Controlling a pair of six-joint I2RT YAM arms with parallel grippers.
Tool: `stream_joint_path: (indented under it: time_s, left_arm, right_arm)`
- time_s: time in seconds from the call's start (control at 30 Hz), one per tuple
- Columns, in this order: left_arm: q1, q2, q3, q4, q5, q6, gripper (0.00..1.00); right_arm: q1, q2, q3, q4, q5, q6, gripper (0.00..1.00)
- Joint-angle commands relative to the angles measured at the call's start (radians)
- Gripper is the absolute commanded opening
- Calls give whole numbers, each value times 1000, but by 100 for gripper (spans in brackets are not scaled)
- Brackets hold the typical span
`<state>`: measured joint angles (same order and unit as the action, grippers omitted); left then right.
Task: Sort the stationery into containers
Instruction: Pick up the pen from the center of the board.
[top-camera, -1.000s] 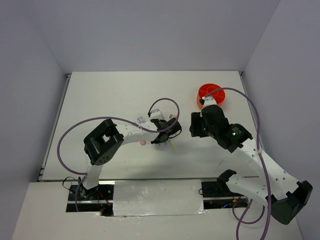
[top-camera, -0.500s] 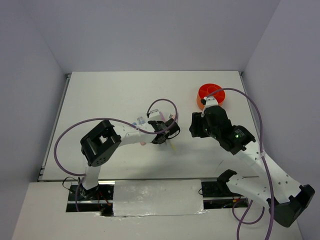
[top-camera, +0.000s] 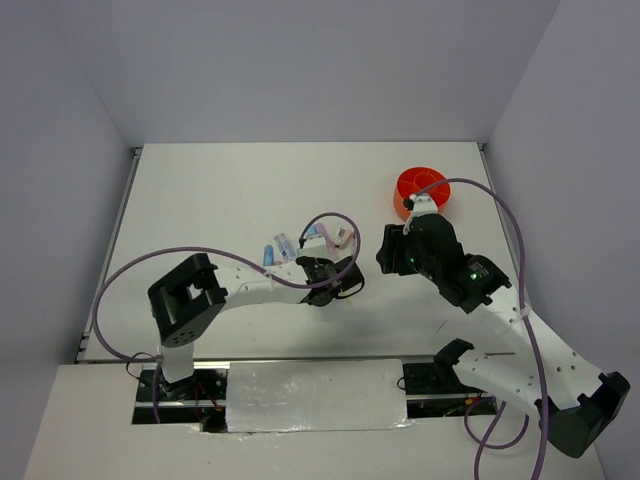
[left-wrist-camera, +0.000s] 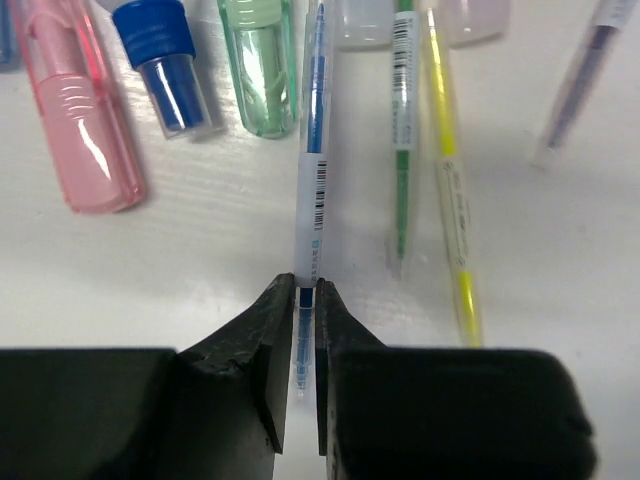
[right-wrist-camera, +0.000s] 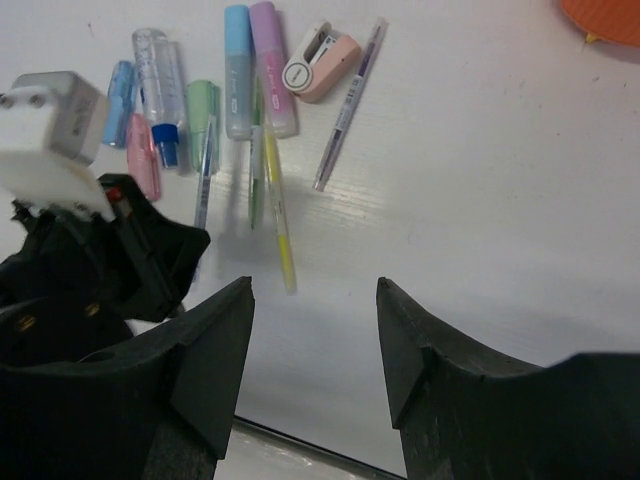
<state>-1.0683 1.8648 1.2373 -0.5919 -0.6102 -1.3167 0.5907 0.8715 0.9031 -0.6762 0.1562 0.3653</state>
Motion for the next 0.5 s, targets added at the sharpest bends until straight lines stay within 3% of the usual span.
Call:
stream_joint_path:
  time_s: [0.0,0.13,0.27,0.47]
  left_arm:
    - [-39,-131,-10,-39,-85,-23,0]
    - [-90,-249,-88,78,-118,40,0]
    - [-110,-412,-276,437,-53,247,0]
    - [-110,-556,-470,788,50,425,0]
  right_arm:
    - [-8,-49,-16,101,39,69,60]
    - [-8,-97,-75,196,52,168,60]
    - [-6,-97,-131,365,-62,244,63]
    - [24,29,-147,472,-187,268,71]
